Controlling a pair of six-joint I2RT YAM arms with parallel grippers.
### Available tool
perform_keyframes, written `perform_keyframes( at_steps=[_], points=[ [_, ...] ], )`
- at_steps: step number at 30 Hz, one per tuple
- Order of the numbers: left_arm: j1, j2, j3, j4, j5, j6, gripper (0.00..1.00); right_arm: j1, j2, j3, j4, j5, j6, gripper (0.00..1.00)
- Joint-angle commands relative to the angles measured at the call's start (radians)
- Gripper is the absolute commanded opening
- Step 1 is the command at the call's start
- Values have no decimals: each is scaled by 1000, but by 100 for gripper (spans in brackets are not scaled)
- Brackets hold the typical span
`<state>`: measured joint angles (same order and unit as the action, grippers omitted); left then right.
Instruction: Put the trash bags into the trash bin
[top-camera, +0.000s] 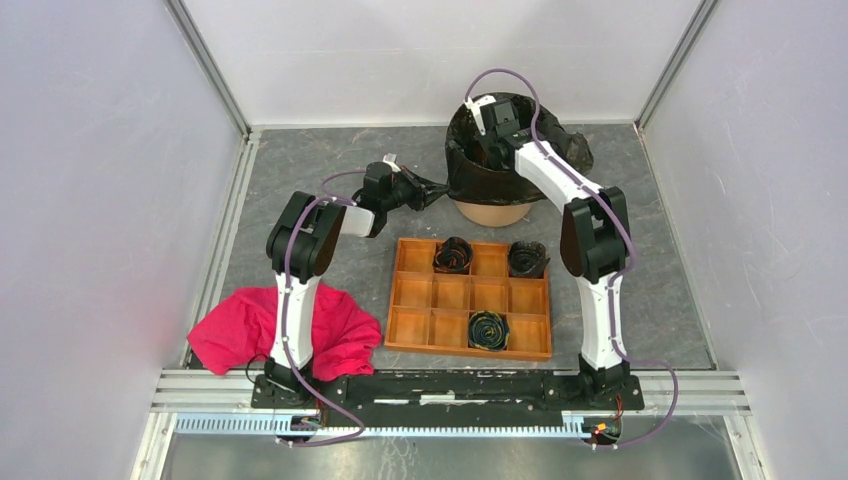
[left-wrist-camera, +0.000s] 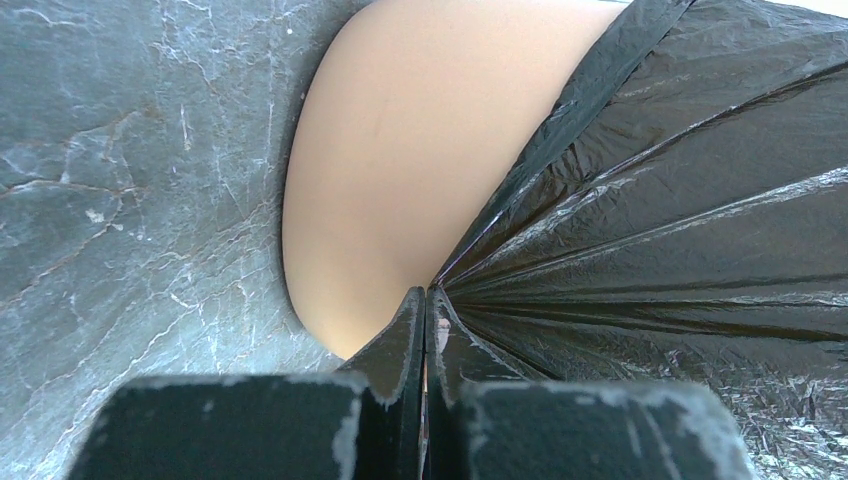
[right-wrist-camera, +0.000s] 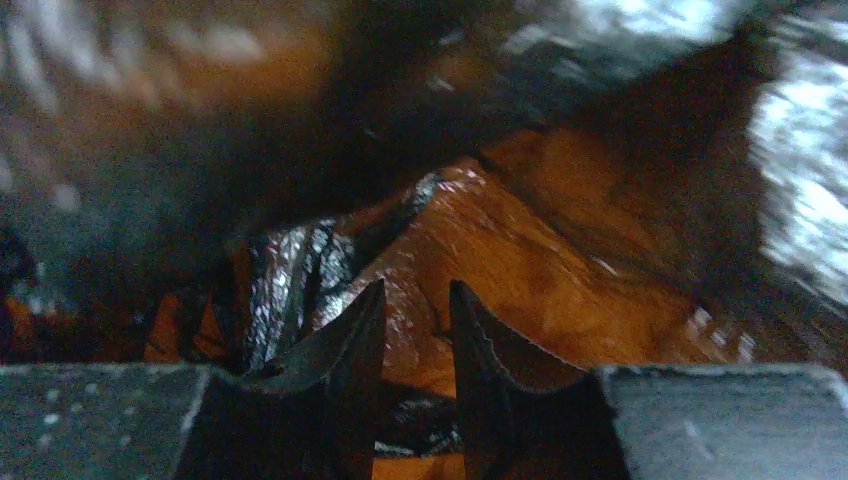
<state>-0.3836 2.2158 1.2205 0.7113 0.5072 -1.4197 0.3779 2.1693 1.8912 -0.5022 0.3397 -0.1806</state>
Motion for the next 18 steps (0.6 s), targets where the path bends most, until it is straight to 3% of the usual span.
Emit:
perform_keyframes(
  at_steps=[1,12,18],
  points=[
    [-7,-6,19,3,8,45,2,3,82,80,-42,-46,-5,36],
    [-14,-9,43,-42,6,67,2,1,131,107,-87,-132,6,37],
    [-13,-35,57,-106,4,125,14,1,27,149,-121,-172,15,50]
  ],
)
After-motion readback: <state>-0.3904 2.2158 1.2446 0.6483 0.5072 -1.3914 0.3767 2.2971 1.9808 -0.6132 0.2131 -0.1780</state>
